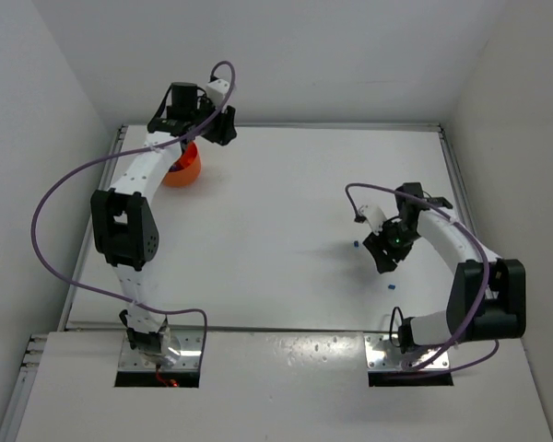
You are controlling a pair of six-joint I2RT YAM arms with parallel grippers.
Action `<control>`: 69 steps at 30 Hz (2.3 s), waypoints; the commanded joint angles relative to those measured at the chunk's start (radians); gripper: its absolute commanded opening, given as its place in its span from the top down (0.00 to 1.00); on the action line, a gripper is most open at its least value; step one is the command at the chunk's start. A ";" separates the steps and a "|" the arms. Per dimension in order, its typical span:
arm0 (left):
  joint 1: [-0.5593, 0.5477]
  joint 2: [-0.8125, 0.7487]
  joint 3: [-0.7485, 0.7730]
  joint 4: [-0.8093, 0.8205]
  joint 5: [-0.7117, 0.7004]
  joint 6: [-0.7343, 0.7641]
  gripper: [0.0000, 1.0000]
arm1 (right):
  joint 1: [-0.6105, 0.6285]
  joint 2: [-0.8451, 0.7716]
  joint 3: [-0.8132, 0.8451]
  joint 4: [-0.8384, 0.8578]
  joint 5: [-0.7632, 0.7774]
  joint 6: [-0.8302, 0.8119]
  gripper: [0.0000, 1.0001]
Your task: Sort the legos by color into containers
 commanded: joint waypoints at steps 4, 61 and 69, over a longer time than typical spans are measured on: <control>-0.013 -0.054 0.033 0.038 0.012 -0.030 0.47 | -0.002 -0.080 -0.102 -0.006 0.078 -0.217 0.45; 0.013 0.002 0.019 0.057 0.185 -0.154 0.41 | 0.067 0.129 0.037 0.028 -0.121 -0.148 1.00; 0.076 -0.031 -0.165 0.233 0.432 -0.433 0.31 | 0.067 0.276 0.400 0.060 -0.495 0.218 1.00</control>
